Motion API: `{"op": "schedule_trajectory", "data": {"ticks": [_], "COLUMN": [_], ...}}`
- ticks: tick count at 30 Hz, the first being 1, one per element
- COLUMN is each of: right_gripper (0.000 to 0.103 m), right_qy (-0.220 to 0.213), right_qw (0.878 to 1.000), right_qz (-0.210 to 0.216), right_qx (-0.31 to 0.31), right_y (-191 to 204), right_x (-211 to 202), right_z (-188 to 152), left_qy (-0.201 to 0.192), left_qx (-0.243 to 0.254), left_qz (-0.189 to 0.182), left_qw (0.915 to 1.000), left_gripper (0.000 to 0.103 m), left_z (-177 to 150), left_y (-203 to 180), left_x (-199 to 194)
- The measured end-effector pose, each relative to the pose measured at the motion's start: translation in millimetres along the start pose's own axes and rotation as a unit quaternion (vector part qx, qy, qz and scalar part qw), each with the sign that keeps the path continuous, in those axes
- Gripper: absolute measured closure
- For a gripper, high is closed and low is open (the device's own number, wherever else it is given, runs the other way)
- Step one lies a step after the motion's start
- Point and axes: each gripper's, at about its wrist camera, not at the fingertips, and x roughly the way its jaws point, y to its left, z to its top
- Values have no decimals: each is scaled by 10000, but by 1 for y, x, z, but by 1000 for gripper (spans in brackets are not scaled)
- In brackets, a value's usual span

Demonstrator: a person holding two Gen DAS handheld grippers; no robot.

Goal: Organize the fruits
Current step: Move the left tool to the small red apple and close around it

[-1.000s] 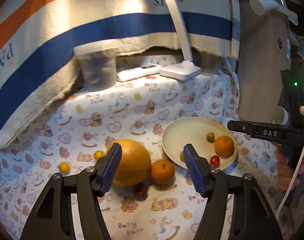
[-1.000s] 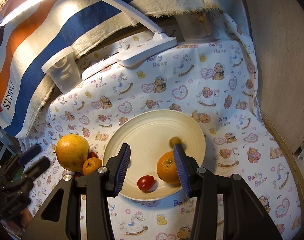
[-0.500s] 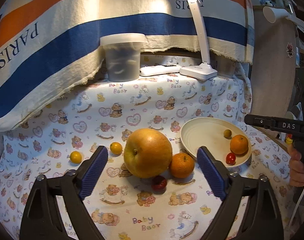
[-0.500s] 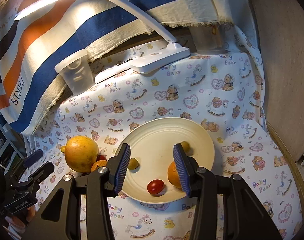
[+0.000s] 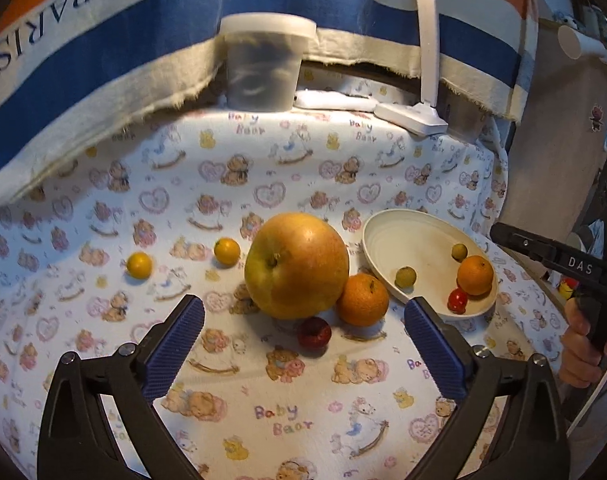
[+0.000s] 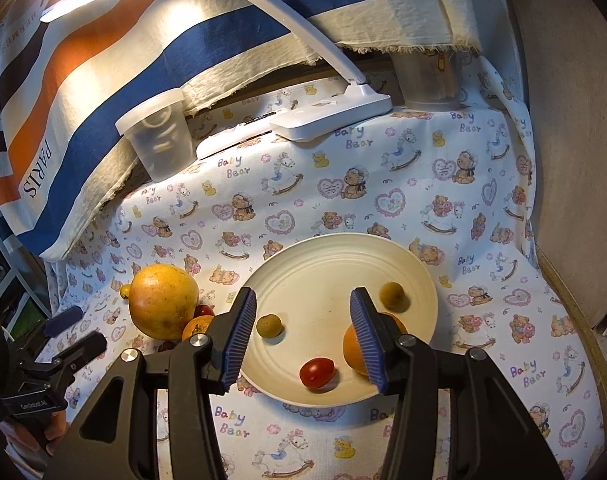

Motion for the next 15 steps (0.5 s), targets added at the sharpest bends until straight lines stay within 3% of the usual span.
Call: {"op": "schedule_trajectory", "data": {"ticks": [9, 15], "right_gripper": [52, 52], "right_qy": [87, 143], "right_qw": [9998, 9995], "right_qz": [22, 67], "right_qx": [-172, -279], "right_y": [9, 16], "right_x": [4, 4], "right_z": [-4, -7], "left_qy": [772, 1065], "left_qx": [-483, -625], "left_qz": [-428, -422], "left_qw": [9949, 9914], "left_gripper": [36, 52], "left_z": [-7, -11], "left_y": [10, 11], "left_x": [29, 44]}}
